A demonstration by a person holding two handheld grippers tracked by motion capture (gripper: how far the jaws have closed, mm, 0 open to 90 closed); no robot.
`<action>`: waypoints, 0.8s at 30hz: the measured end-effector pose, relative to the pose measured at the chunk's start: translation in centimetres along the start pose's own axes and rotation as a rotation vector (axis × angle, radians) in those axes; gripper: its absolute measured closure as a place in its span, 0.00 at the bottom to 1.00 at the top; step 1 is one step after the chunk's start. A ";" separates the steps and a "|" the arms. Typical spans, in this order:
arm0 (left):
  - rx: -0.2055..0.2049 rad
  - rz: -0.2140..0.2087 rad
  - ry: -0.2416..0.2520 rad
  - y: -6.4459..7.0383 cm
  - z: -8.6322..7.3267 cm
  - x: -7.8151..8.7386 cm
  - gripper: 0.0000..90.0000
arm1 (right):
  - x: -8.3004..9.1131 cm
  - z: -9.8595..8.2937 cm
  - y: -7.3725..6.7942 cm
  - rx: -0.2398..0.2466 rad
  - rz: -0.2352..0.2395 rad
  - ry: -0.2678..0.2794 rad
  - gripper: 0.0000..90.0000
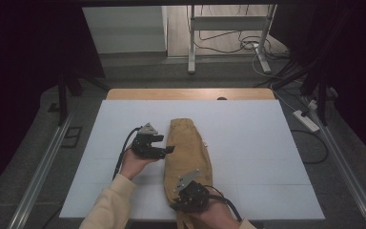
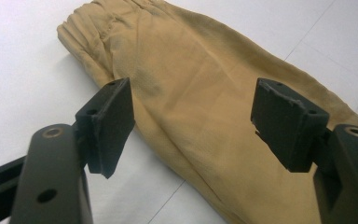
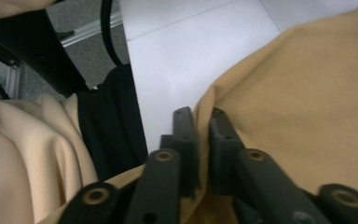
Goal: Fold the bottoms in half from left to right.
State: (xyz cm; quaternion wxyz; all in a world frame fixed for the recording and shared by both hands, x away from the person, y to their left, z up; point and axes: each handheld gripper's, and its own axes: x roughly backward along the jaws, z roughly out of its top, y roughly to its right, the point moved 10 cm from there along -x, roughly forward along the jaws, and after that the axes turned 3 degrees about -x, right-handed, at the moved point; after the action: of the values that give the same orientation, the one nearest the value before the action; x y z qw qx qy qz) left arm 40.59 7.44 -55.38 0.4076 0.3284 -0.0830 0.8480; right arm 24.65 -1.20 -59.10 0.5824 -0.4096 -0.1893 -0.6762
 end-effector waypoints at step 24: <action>-0.005 -0.004 -0.007 0.1 -0.1 -0.1 0.33 | 7.0 0.8 9.5 -0.158 -0.204 0.240 0.46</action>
State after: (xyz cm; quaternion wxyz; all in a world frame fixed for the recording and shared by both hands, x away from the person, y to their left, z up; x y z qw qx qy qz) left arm 40.56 7.32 -55.52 0.4099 0.3304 -0.0856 0.8458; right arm 33.91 -7.44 -55.30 0.4952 -0.3493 -0.1053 -0.7884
